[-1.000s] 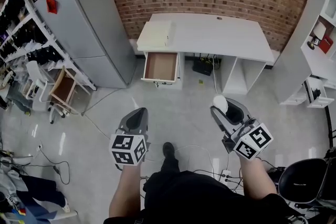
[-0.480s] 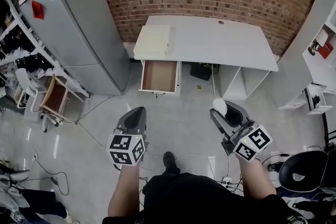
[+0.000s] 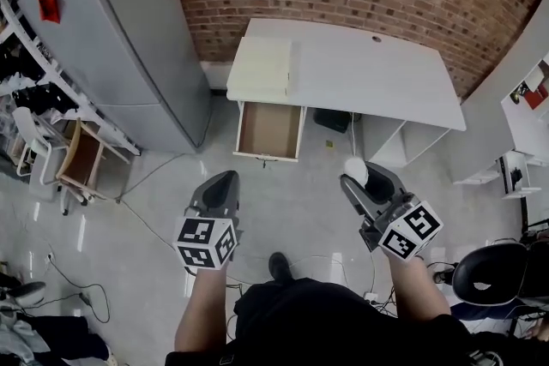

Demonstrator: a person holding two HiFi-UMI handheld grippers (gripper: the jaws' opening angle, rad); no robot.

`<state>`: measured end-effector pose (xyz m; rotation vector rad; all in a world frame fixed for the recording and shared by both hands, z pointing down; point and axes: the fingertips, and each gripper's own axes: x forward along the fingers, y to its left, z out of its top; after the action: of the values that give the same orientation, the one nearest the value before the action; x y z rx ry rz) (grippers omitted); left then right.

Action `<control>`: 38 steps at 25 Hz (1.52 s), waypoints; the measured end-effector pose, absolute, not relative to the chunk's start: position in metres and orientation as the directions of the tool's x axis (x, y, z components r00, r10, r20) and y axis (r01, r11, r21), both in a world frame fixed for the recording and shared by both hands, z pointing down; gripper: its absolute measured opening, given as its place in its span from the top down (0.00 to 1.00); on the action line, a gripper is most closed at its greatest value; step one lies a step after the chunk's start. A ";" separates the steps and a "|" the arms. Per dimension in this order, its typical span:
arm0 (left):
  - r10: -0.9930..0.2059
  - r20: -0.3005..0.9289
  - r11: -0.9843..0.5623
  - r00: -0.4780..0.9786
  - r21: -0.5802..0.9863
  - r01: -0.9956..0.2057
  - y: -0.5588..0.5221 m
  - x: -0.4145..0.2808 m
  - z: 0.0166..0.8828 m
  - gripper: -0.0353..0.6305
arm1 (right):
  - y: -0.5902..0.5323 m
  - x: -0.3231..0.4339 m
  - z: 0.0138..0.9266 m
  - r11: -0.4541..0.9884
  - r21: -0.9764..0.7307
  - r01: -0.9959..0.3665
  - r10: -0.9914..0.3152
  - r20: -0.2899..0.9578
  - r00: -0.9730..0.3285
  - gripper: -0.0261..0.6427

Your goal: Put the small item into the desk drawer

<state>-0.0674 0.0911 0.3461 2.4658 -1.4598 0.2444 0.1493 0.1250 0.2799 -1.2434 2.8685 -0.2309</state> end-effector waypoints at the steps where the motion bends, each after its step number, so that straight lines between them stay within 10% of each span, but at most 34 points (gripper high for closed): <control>1: -0.835 0.270 -0.458 0.479 0.141 -0.878 0.085 -0.074 0.345 0.93 | 0.119 0.144 0.281 0.673 -0.138 -0.727 -0.727 0.057 -0.684 0.71; 38: -0.835 0.358 -0.370 0.419 0.198 -0.908 -0.031 -0.115 0.371 0.93 | -0.053 0.097 0.316 0.719 -0.263 -0.643 -0.646 0.087 -0.759 0.71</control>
<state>-0.1151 -0.0306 0.3711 2.3171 -1.4943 0.2793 0.0974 -0.0526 0.3156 -1.0878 2.9029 -0.4385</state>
